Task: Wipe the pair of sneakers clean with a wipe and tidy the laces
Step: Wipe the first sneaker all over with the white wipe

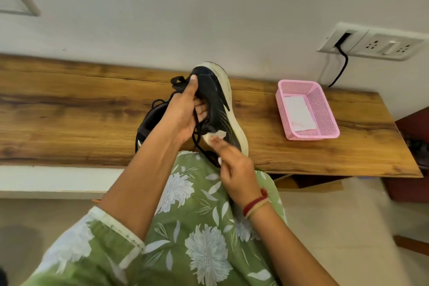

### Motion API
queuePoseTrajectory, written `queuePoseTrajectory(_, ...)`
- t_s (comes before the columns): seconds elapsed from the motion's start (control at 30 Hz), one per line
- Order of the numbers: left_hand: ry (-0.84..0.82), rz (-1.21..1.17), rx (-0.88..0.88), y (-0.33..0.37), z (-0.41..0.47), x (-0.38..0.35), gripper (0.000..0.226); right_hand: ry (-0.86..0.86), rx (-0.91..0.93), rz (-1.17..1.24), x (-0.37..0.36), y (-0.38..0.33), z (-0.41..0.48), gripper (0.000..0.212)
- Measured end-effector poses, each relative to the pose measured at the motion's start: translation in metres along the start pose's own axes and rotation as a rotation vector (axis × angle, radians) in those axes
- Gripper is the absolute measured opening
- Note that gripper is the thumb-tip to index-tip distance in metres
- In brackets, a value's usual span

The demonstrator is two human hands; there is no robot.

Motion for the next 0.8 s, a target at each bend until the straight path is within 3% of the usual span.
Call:
queuePoseTrajectory(0.1,-0.027,0.025,0.007,-0.001,0.003,-0.007,0.045,0.355,-0.1,0.131,0.036,-0.012,0.032,0.049)
queuePoseTrajectory(0.17,-0.038,0.022,0.006,-0.002,0.003,-0.008,0.043,0.429,-0.068,0.062,0.049,-0.02,0.057,0.048)
queuePoseTrajectory(0.33,-0.008,0.013,-0.004,-0.002,0.0,-0.007,0.047,0.164,-0.027,-0.138,0.014,-0.01,0.051,0.06)
queuePoseTrajectory(0.5,-0.014,-0.004,0.013,0.0,-0.002,-0.002,0.044,-0.123,0.054,-0.2,-0.011,0.0,-0.003,0.055)
queuePoseTrajectory(0.57,-0.042,0.061,0.011,0.0,-0.008,-0.009,0.035,0.009,-0.138,0.014,0.007,-0.002,-0.008,0.052)
queuePoseTrajectory(0.63,-0.053,0.115,0.004,-0.002,-0.014,-0.014,0.03,0.28,-0.348,0.284,0.04,-0.006,-0.004,0.046)
queuePoseTrajectory(0.73,-0.095,0.136,0.003,-0.004,-0.029,-0.018,0.023,0.598,-0.437,0.502,0.093,-0.015,0.0,0.034)
queuePoseTrajectory(0.8,-0.119,0.121,-0.009,-0.008,-0.041,-0.019,0.018,0.668,-0.433,0.548,0.114,-0.019,0.001,0.031)
Point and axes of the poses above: each hand's wrist, its own z-axis towards the middle knuckle, its own x-axis out of the back of the hand, y = z × x, the point moved 5 cm from there along z, towards the middle knuckle, and after that the axes turned 1 degree about z, right-handed, at the moved point
